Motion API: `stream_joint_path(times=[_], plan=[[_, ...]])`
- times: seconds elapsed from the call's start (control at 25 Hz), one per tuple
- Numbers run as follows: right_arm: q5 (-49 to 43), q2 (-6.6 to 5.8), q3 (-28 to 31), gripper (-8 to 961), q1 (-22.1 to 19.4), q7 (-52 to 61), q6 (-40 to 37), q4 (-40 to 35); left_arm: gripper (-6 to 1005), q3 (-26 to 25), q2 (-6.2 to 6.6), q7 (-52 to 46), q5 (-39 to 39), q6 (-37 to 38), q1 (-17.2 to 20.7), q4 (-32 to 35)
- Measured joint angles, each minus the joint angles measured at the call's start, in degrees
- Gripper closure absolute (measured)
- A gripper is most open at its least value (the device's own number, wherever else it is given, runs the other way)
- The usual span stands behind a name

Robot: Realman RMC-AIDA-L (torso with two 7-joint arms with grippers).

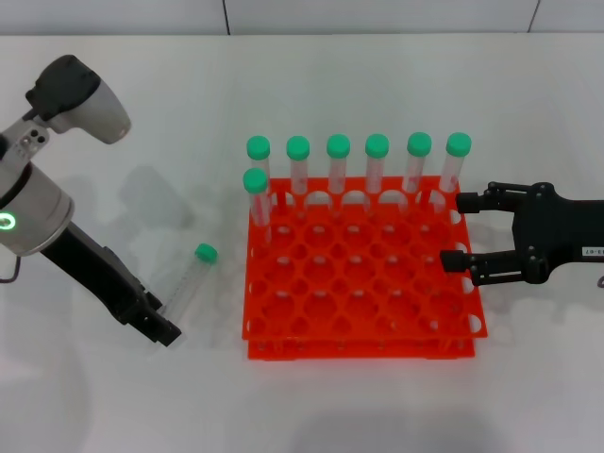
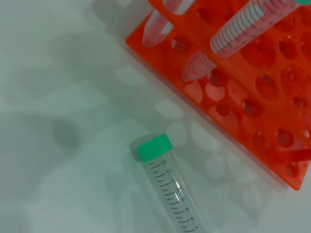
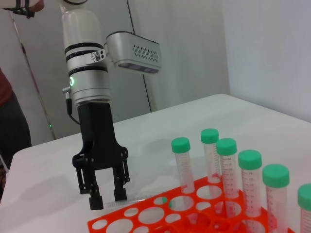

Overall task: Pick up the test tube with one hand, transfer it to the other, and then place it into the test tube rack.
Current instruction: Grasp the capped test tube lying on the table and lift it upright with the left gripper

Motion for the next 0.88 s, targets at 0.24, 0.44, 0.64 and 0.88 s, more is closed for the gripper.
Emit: stream_joint_path(times=[0.24,0.44,0.64,0.88], plan=[[0.00,0.03,0.00,96,-0.09,0.00,-0.10,0.00,425,0.01,-0.10,-0.01,0.05,-0.08,-0.06,0.00],[0.00,0.02,0.00,96,-0.09,0.00,-0.11,0.00,432,0.00,-0.18,-0.19,0.26,-0.08,-0.07,0.00],[0.00,0.02,0.00,96,-0.09,0.00,-0.11,0.00,439,0.05,-0.22,-0.63,0.34,-0.05,-0.05,0.00],[-0.01,0.03,0.50,96,-0.10,0.01,-0.11,-0.01,498,0.09,-0.21,-1.30,1.15,-0.03,-0.07,0.00]])
